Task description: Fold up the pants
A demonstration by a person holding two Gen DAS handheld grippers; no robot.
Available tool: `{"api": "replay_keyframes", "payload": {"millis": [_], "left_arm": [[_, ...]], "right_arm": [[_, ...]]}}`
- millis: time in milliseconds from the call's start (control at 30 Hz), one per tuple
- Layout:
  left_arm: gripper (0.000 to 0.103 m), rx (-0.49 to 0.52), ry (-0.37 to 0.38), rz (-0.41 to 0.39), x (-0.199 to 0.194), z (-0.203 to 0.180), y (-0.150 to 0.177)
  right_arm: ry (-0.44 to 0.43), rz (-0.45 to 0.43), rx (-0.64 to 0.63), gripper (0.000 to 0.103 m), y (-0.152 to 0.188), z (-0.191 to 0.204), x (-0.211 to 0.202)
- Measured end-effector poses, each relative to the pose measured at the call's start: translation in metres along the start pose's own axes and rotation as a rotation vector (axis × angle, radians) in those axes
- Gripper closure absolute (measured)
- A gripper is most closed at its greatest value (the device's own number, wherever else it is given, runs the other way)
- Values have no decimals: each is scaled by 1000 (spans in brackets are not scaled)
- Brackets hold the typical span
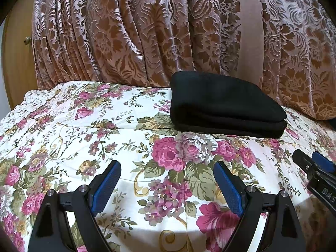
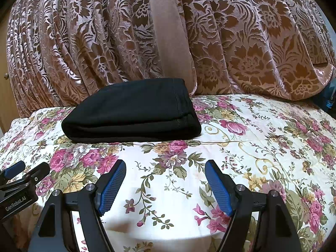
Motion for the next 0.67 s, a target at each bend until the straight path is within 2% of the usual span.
{"api": "replay_keyframes", "payload": {"millis": [667], "left_arm": [[13,9,1,95,15,0,6]], "right_arm": [[0,16,7,24,2,-1,3]]}}
Point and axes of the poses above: each gripper's, at about its wrist camera, not at the fingertips, and x roughly the way its jaws point, z to its left, y to its underside, the point moved 5 cm from there along x, roughly the way its jaws point, and after that the axes turned 2 degrees about -y, right-handed, at the moved point
